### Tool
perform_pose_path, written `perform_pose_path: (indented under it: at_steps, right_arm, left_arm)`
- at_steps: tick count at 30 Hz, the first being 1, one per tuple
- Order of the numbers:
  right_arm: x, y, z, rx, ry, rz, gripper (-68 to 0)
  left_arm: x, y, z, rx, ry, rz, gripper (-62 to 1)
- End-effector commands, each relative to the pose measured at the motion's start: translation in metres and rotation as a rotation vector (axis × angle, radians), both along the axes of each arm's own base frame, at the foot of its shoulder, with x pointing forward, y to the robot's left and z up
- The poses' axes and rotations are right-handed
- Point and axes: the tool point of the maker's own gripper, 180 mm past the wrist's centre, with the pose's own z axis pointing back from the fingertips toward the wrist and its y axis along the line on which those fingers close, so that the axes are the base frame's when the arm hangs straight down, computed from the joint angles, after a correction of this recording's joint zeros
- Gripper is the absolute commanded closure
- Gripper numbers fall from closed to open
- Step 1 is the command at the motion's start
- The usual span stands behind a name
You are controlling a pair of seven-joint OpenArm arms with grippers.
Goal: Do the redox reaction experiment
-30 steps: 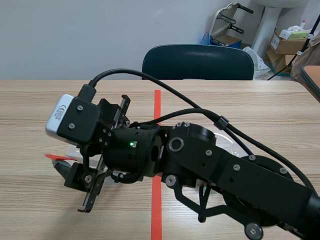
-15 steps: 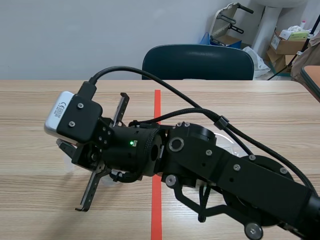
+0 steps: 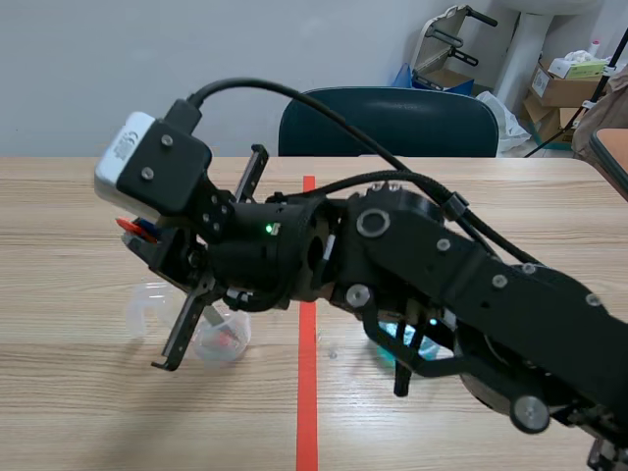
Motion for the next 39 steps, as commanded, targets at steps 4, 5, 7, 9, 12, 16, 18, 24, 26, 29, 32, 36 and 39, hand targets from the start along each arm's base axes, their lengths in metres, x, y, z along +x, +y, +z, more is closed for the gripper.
perform_pose_path:
  at_steps: [4,5,7,9,12,16,18,24,26,29,32,36,39]
  right_arm:
    - [0.006,-0.002,0.045,0.041,-0.02,-0.03,-0.6]
    - [0.006,-0.003,0.051,0.037,-0.024,-0.037,-0.6]
    - [0.005,-0.005,0.062,0.03,-0.031,-0.05,-0.6]
    - [0.002,-0.007,0.075,0.033,-0.038,-0.055,-0.6]
    - [-0.002,-0.009,0.095,0.056,-0.046,-0.056,-0.6]
    - [-0.008,-0.012,0.118,0.088,-0.049,-0.056,-0.6]
    - [-0.01,-0.013,0.129,0.114,-0.046,-0.045,-0.6]
    - [-0.009,-0.014,0.149,0.159,-0.028,-0.021,-0.6]
    - [-0.009,-0.014,0.153,0.17,-0.027,-0.013,-0.6]
    - [-0.008,-0.014,0.157,0.171,-0.036,-0.013,-0.6]
    - [-0.006,-0.015,0.157,0.168,-0.034,-0.02,-0.6]
    - [-0.007,-0.014,0.156,0.172,-0.014,-0.012,-0.6]
    - [-0.007,-0.014,0.156,0.172,-0.014,-0.012,-0.6]
  left_arm:
    - [0.002,-0.002,0.006,-0.02,-0.023,0.003,-62.3]
    - [0.002,-0.002,0.006,-0.02,-0.023,0.003,-62.3]
    - [0.002,-0.002,0.006,-0.02,-0.023,0.003,-62.3]
    - [0.002,-0.002,0.006,-0.019,-0.02,0.003,-62.3]
    - [0.002,-0.002,0.006,-0.018,-0.019,0.003,-62.3]
    - [0.002,-0.002,0.005,-0.018,-0.017,0.002,-62.3]
    - [0.002,-0.003,0.005,-0.016,-0.014,0.001,-62.3]
    - [0.002,-0.003,0.004,-0.015,-0.013,0.0,-62.3]
    - [0.002,-0.003,0.004,-0.015,-0.013,0.0,-62.3]
    - [0.001,-0.003,0.002,-0.01,-0.004,-0.001,-62.3]
    - [-0.001,-0.004,-0.002,0.005,0.015,-0.014,-62.3]
    - [-0.001,-0.004,-0.002,0.009,0.018,-0.017,-62.3]
    - [-0.001,-0.004,-0.002,0.008,0.018,-0.016,-62.3]
